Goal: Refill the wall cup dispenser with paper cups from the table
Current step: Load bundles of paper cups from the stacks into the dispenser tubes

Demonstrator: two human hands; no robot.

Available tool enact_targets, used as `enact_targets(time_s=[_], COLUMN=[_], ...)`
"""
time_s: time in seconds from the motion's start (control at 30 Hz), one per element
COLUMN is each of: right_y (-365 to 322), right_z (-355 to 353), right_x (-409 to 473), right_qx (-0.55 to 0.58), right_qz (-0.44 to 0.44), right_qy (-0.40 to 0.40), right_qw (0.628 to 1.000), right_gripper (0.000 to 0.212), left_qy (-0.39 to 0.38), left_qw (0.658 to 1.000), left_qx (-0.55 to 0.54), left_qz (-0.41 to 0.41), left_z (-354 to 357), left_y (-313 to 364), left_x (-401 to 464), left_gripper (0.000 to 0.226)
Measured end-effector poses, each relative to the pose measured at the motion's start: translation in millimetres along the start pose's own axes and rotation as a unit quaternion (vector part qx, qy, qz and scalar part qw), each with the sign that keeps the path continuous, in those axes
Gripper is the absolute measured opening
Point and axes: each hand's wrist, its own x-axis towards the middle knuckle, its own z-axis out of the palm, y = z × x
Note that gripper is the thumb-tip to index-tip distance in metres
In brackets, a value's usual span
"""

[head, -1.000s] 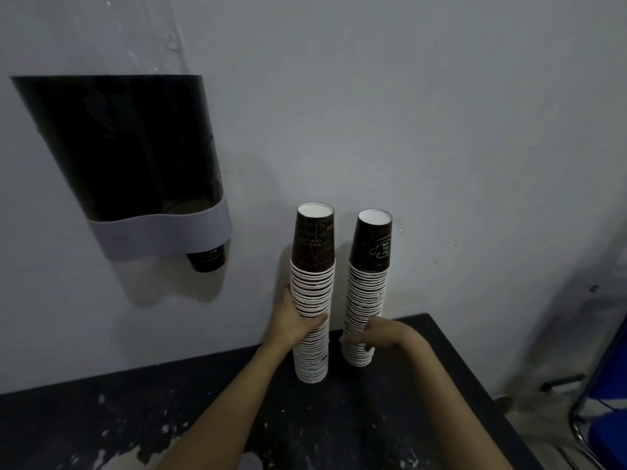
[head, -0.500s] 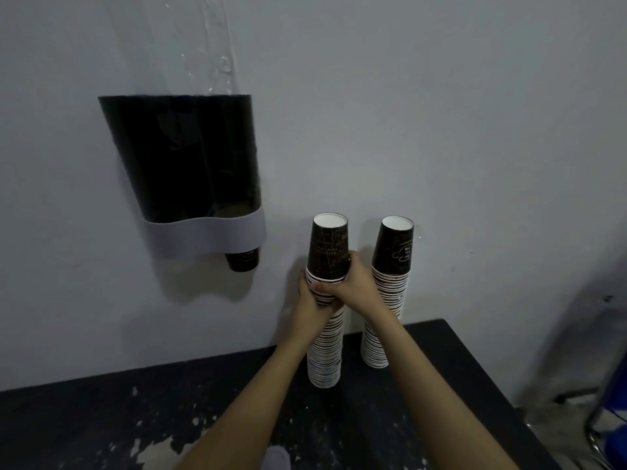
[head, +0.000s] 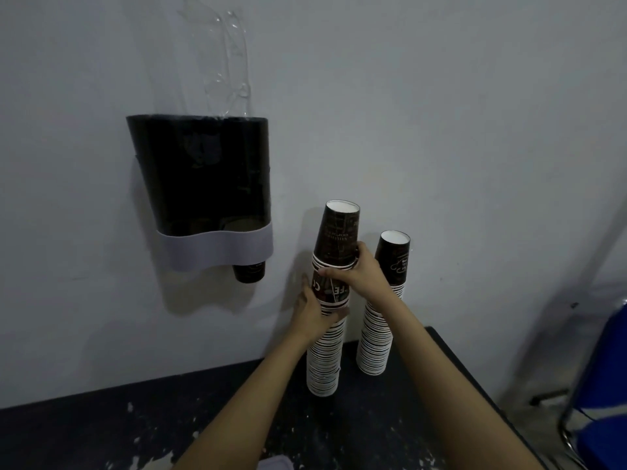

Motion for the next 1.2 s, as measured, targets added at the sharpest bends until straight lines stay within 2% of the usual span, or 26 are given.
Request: enact_targets(time_s=[0.17,0.27,0.33,0.4,0.47,0.57,0.67,0.73,0.8,0.9,1.0,1.2], right_y=[-24.1,-52.0,-72.9,-95.7,-119.6,-150.5,-177.2,-197.3,-223.0,-269.6,-315.1,-334.3], right_z=[-9.2,-22.8,-35.3,-45.7,-48.8,-46.1,-33.7,-23.3,-12.3,0.5,22.3,86.1], right_x=[1.6,-1.4,-8.2,-18.9,-31.1,-46.1,-54.0,-54.1,-47.0,-27.0,-2.7,45.3], right_qx=[0.016,-0.013,-0.077,-0.192,-0.278,-0.254,-0.093,-0.027,-0.017,0.007,-0.017,-0.205], right_qz=[-0.025,-0.041,-0.040,-0.040,-0.038,-0.048,-0.070,-0.081,-0.112,-0.192,-0.267,-0.271], right_qy=[0.027,0.037,0.013,-0.046,-0.092,-0.079,-0.059,-0.067,-0.057,0.021,0.087,0.049], right_qw=[0.999,0.998,0.996,0.979,0.955,0.963,0.992,0.994,0.992,0.981,0.960,0.939], right_gripper=[0.074,0.074,0.073,0.072,0.075,0.073,0.054,0.055,0.063,0.064,0.051,0.055], left_qy=[0.065,0.127,0.213,0.291,0.296,0.278,0.251,0.240,0.264,0.336,0.383,0.390], left_qw=[0.997,0.985,0.958,0.921,0.905,0.908,0.898,0.888,0.873,0.850,0.851,0.870], left_qx=[0.019,-0.001,-0.040,-0.107,-0.172,-0.217,-0.299,-0.345,-0.356,-0.334,-0.303,-0.271], left_qz=[0.043,0.121,0.185,0.233,0.251,0.227,0.201,0.189,0.201,0.232,0.193,0.134], left_z=[-21.3,-42.4,-58.2,-76.6,-94.2,-111.4,-129.6,-144.7,-162.0,-183.5,-197.4,-205.2], left_y=[22.9,37.4,54.8,76.4,96.6,111.8,106.5,104.2,103.3,94.5,71.7,32.6], left_x=[-15.1,-25.9,-36.7,-47.5,-56.8,-66.0,-69.1,-69.9,-73.6,-76.2,-72.9,-71.6], left_gripper=[0.120,0.101,0.080,0.067,0.059,0.038,0.035,0.040,0.039,0.033,0.029,0.028])
